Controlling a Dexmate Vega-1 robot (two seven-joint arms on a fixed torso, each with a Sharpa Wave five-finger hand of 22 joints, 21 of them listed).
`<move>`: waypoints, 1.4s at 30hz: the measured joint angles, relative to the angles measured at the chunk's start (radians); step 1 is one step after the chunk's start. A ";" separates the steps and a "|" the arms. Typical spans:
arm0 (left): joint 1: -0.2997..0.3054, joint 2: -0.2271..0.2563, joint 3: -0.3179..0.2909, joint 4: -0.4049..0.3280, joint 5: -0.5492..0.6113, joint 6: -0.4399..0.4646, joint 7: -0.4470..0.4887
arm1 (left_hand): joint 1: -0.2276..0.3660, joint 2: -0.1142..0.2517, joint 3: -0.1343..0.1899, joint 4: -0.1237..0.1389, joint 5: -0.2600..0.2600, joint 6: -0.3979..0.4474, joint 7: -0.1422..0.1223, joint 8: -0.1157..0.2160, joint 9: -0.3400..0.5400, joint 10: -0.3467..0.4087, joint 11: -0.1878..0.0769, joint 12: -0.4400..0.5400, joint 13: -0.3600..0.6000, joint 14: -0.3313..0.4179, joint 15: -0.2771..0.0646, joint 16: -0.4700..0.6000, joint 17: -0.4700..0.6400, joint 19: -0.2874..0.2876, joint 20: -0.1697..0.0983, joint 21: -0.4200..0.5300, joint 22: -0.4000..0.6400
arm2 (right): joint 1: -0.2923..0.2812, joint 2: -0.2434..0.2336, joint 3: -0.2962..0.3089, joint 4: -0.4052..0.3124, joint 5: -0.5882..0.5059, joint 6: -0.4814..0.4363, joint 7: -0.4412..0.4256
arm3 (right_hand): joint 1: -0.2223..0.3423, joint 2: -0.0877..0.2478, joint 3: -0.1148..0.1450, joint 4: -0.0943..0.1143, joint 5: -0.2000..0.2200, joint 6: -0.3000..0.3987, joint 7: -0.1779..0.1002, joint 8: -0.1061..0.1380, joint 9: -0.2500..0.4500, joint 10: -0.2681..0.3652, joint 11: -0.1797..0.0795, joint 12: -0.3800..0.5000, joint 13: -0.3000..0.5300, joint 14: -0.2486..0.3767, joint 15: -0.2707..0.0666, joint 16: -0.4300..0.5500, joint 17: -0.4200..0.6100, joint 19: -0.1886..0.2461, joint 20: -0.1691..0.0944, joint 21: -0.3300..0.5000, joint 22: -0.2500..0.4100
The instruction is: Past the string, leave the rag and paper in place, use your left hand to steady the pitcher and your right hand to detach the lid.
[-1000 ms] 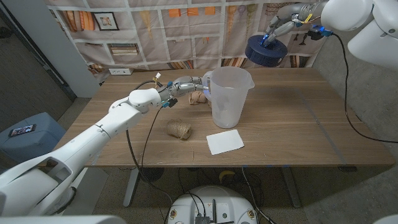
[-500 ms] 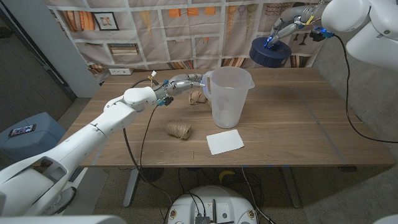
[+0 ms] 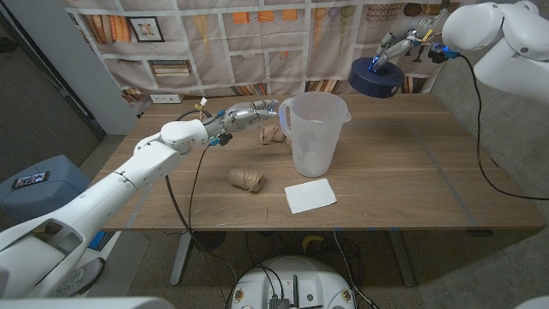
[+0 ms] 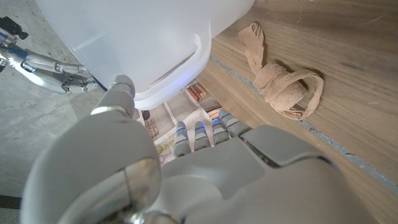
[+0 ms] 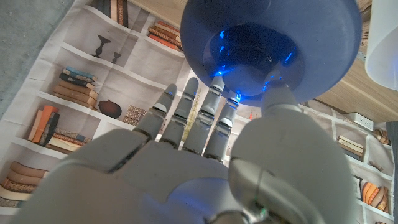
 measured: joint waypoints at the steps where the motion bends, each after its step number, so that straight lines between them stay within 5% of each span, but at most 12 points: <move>1: 0.004 0.003 -0.003 -0.003 -0.004 0.002 0.000 | 0.000 0.000 0.000 0.000 0.000 0.000 0.000 0.000 0.000 0.000 0.000 0.000 0.000 0.000 0.000 0.000 0.000 0.000 0.000 0.000 0.000 | 0.000 0.001 -0.001 0.002 -0.003 0.002 -0.002 | 0.000 0.000 0.000 0.000 0.000 0.000 0.000 0.000 0.000 0.000 0.000 0.000 0.001 0.000 0.000 0.000 0.000 0.000 0.000 0.000 0.000; 18: 0.097 0.027 -0.069 -0.046 -0.062 -0.013 0.079 | -0.082 0.004 -0.029 0.029 0.000 -0.046 0.000 0.000 0.000 -0.021 0.000 0.000 0.000 -0.020 0.002 0.004 0.000 -0.003 -0.004 0.002 0.000 | -0.040 0.030 -0.021 0.044 -0.030 0.029 -0.050 | 0.000 0.000 -0.001 -0.001 0.000 0.000 0.000 -0.004 0.001 0.000 0.000 -0.001 0.004 0.000 0.000 0.000 0.004 0.000 0.000 0.000 0.000; 24: 0.142 0.025 -0.096 -0.061 -0.075 -0.036 0.124 | -0.182 0.040 -0.055 0.078 0.000 -0.035 -0.011 0.012 0.000 -0.021 0.000 0.012 0.000 -0.022 -0.003 0.008 0.005 -0.003 -0.004 0.005 0.000 | -0.050 0.044 -0.037 0.053 -0.051 0.029 -0.062 | 0.000 0.000 -0.007 0.001 0.000 0.000 0.000 -0.007 0.001 0.000 0.000 -0.001 0.006 0.000 0.000 0.000 0.005 0.004 0.004 0.000 0.000; 42: 0.238 0.000 -0.150 -0.072 -0.093 -0.121 0.232 | -0.275 0.088 -0.065 0.118 0.008 -0.059 -0.034 0.004 0.000 -0.034 -0.013 0.012 0.000 -0.028 -0.008 0.012 0.005 -0.009 -0.009 0.012 0.000 | -0.086 0.089 -0.079 0.091 -0.083 0.031 -0.089 | 0.000 0.000 -0.007 0.001 -0.001 0.000 0.000 0.000 0.001 -0.005 -0.005 -0.001 0.010 0.000 0.000 0.000 0.005 0.008 -0.001 0.000 0.000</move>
